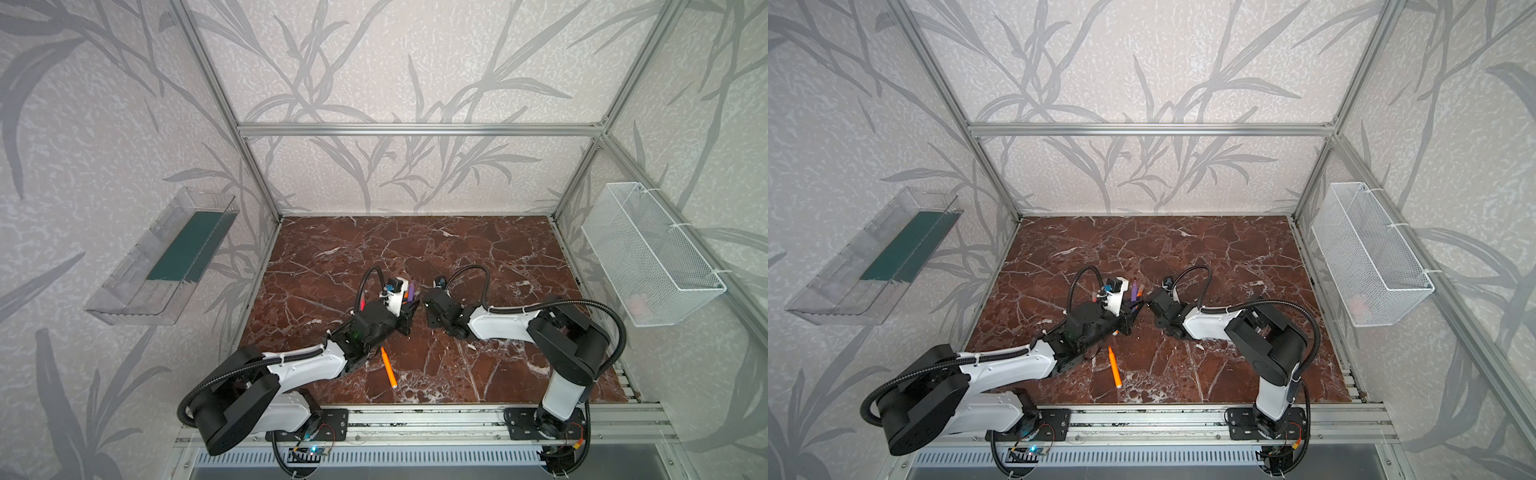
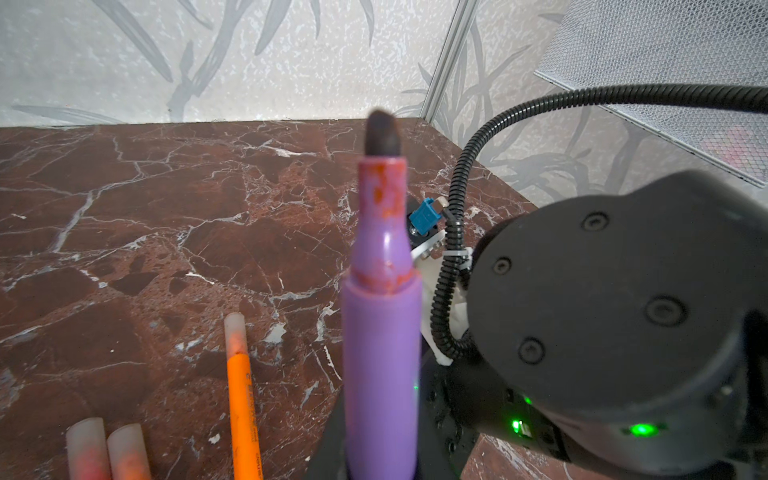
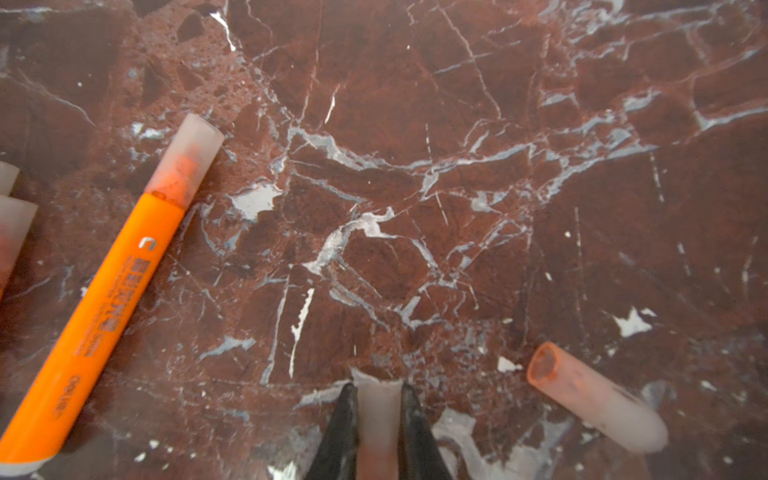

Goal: Insert the pens into the pen caps
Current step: 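Grasp a pale pink cap with the right gripper, then carry the cap to the purple marker tip held by the left gripper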

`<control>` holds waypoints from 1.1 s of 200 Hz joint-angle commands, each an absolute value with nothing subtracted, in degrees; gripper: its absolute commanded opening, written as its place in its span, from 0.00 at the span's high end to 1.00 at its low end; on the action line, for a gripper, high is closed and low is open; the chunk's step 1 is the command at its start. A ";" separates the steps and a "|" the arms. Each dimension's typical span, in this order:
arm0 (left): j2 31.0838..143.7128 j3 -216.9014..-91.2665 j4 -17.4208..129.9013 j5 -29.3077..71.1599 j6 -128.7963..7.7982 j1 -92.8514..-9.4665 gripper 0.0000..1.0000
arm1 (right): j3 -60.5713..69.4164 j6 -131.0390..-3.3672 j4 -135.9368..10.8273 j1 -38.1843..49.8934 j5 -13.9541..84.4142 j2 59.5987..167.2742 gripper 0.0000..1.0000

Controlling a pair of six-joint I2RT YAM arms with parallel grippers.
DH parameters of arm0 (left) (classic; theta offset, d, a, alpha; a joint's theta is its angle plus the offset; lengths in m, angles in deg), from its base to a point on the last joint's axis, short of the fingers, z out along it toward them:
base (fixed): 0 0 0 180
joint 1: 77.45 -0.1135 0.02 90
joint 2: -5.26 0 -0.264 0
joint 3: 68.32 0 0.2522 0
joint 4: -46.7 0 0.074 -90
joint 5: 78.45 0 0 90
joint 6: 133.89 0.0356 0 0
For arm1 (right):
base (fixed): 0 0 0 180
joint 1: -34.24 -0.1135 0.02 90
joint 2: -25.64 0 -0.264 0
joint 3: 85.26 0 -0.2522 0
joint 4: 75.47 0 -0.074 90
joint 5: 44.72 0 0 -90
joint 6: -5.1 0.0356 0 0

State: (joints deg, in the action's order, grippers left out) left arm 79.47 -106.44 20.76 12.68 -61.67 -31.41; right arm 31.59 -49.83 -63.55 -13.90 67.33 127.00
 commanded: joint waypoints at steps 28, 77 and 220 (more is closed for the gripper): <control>78.83 -105.47 17.38 15.27 -60.77 -31.32 1.00 | 38.77 -49.05 -65.00 -14.15 68.15 110.31 0.94; 77.90 -103.91 14.05 18.89 -61.03 -31.37 1.00 | 48.50 -51.50 -75.12 -14.19 63.95 91.65 1.00; 80.56 -103.27 5.05 28.66 -64.18 -31.38 1.00 | 55.29 -51.68 -103.62 -14.35 46.84 80.43 1.00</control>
